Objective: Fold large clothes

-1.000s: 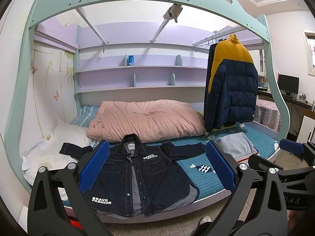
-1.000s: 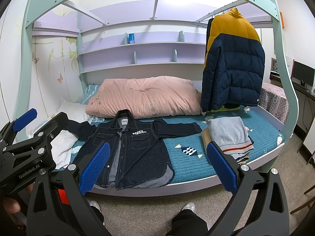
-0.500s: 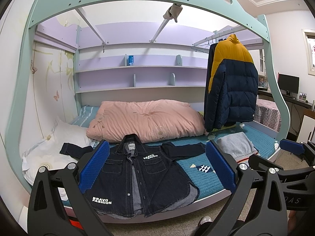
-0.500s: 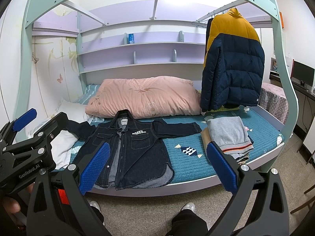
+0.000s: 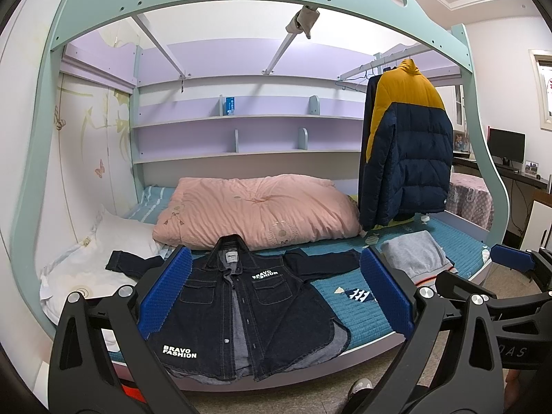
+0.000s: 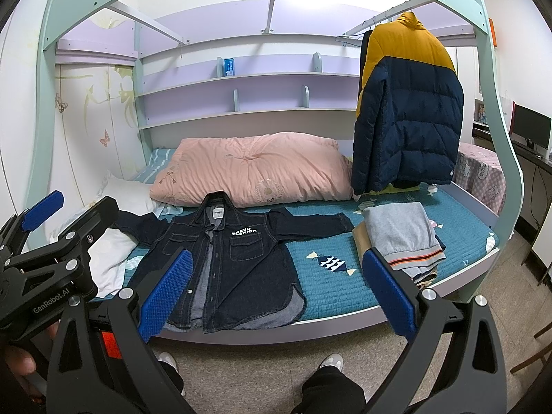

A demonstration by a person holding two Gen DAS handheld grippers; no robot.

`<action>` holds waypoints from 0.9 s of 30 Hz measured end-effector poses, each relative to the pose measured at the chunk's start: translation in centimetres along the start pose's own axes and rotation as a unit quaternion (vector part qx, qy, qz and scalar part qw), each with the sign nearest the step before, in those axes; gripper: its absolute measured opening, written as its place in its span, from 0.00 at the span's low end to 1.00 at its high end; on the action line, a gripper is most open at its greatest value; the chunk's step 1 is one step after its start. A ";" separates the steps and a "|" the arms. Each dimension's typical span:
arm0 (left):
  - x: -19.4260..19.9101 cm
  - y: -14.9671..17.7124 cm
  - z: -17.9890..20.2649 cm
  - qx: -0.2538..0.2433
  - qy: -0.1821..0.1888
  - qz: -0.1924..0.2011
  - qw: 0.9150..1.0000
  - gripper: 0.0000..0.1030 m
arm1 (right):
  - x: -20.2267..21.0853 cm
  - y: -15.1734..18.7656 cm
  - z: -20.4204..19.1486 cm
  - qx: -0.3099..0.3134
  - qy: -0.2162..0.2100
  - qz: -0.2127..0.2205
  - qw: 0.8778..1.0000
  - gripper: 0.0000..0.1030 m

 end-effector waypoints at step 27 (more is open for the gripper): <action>0.0 0.0 0.1 -0.002 -0.001 0.000 1.000 0.95 | -0.2 0.0 0.0 0.000 -0.001 -0.003 1.000 0.93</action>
Point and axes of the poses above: each gripper's, at about its wrist camera, not at the fingertips, and x roughly against the way its jaws point, z to its right, y to its underside, the point moved 5 cm from there along -x, roughly the way its jaws point, and after that the axes turned 11 degrees about y, right-handed, at the moved point
